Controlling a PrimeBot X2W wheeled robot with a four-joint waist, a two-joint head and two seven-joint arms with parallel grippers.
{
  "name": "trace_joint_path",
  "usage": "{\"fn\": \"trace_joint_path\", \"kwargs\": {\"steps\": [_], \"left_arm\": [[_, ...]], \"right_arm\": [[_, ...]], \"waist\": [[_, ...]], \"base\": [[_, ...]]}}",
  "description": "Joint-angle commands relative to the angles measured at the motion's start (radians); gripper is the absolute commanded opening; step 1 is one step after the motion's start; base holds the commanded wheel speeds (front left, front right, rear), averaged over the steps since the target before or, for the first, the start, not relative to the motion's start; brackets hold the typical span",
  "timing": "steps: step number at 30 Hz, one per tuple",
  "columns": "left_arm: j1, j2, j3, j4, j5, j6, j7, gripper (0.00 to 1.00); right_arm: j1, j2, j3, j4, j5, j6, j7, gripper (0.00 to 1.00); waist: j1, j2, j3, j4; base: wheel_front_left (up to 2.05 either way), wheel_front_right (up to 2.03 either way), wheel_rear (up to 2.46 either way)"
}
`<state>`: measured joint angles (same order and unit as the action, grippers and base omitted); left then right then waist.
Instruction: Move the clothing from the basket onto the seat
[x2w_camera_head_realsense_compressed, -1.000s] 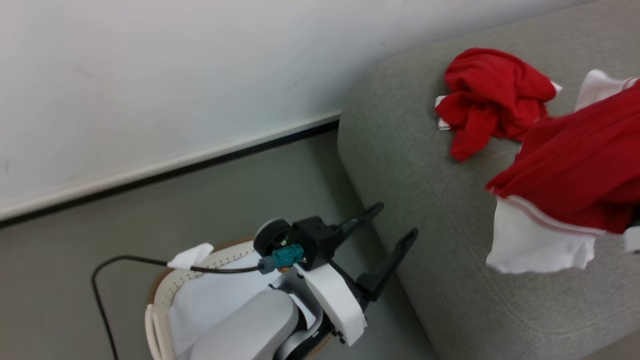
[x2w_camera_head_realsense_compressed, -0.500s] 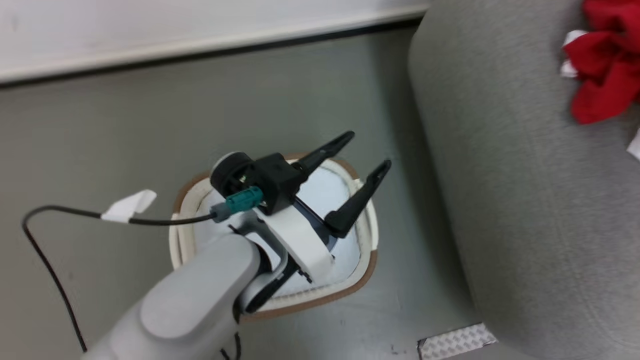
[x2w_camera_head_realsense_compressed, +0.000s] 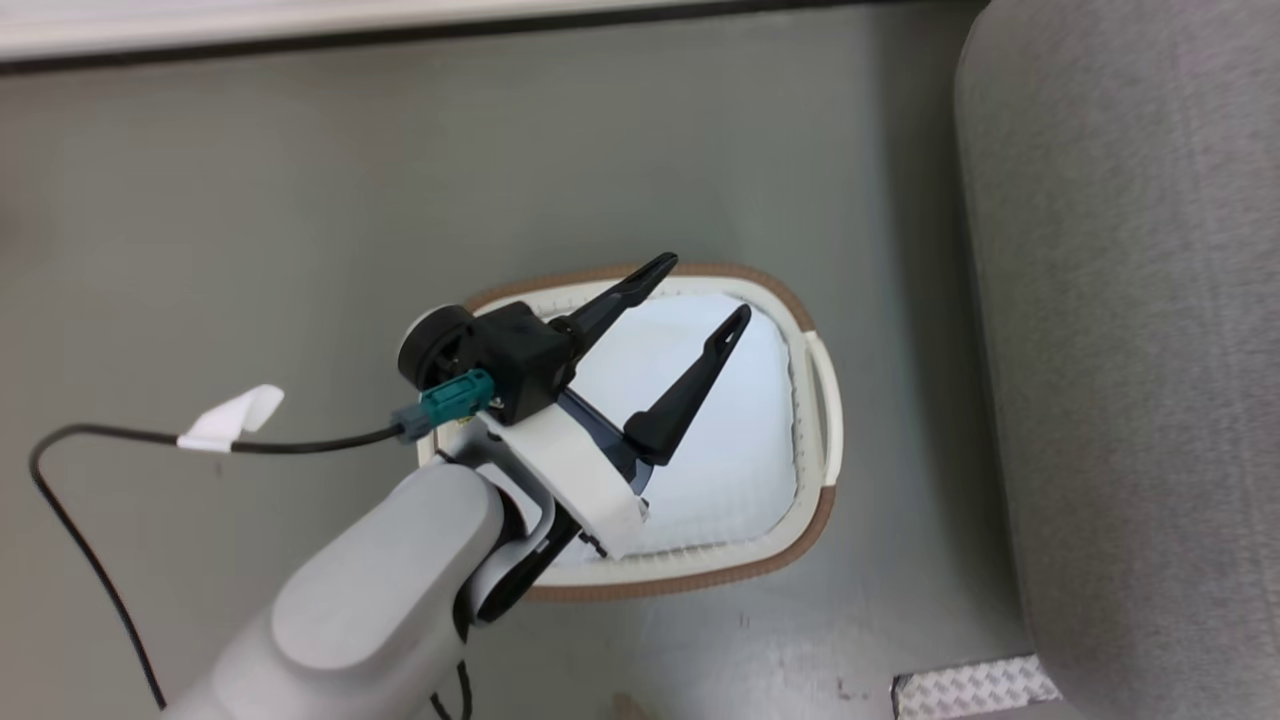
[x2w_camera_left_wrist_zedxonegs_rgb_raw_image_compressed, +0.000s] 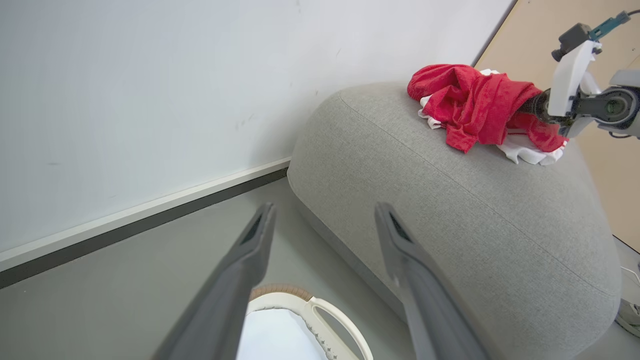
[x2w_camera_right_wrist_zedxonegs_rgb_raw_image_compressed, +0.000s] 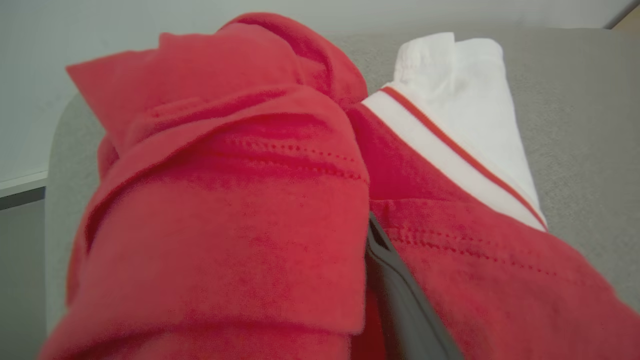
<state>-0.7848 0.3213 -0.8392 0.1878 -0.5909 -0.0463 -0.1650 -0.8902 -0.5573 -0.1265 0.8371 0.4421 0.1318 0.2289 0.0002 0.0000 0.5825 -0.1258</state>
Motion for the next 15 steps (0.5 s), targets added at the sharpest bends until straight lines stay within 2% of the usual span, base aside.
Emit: {"fn": "trace_joint_path", "kwargs": {"steps": [1, 9, 15], "left_arm": [[0.019, -0.003, 0.006, 0.008, -0.017, 0.004, -0.014, 1.00], [0.083, -0.001, 0.017, 0.045, -0.050, 0.019, -0.038, 1.00], [0.170, 0.015, 0.058, 0.068, -0.098, 0.055, -0.067, 1.00]], "right_arm": [[0.021, -0.010, 0.028, 0.003, 0.019, -0.002, 0.021, 1.00], [0.095, -0.057, 0.190, -0.056, 0.084, -0.002, 0.163, 1.00], [0.173, -0.115, 0.309, -0.218, 0.165, -0.002, 0.262, 1.00]], "waist": [[-0.0002, 0.0000, -0.054, -0.018], [-0.0002, 0.0000, -0.197, -0.048], [-0.0002, 0.0000, -0.341, -0.058]], "base": [[0.00, 0.00, 0.00], [0.00, 0.00, 0.00], [0.00, 0.00, 0.00]]}}
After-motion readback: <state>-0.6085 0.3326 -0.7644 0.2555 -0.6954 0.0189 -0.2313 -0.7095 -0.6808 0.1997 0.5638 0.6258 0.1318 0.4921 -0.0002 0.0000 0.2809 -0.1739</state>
